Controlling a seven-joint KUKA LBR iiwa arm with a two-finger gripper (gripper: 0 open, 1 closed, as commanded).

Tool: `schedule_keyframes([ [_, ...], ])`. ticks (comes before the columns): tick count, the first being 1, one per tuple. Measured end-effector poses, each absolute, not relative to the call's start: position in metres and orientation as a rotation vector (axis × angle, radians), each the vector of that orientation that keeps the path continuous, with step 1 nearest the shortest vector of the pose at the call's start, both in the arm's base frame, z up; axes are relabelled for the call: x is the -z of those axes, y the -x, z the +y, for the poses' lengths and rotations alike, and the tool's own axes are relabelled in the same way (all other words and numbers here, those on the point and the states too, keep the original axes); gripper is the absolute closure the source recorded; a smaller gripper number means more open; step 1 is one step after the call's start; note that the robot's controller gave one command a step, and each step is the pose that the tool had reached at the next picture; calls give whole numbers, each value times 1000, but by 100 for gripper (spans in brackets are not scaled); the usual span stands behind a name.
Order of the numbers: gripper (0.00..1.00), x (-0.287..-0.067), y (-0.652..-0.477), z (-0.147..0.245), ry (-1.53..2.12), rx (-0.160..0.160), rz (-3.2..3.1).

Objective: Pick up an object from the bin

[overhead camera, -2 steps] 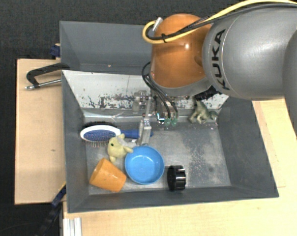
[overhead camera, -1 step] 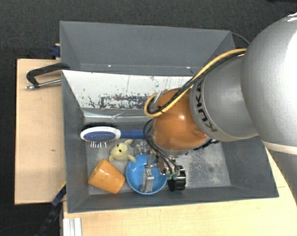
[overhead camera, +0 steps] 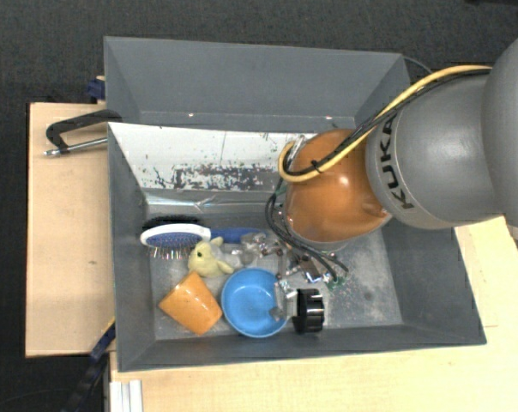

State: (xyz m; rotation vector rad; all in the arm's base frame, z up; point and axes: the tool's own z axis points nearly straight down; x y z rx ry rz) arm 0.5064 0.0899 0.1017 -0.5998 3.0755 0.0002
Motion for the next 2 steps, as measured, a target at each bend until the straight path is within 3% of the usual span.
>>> schedule_keyframes([
  [1,0,-101,-493,136,948,-4,2991],
  [2,0,-70,-512,117,1650,-1,2668],
])
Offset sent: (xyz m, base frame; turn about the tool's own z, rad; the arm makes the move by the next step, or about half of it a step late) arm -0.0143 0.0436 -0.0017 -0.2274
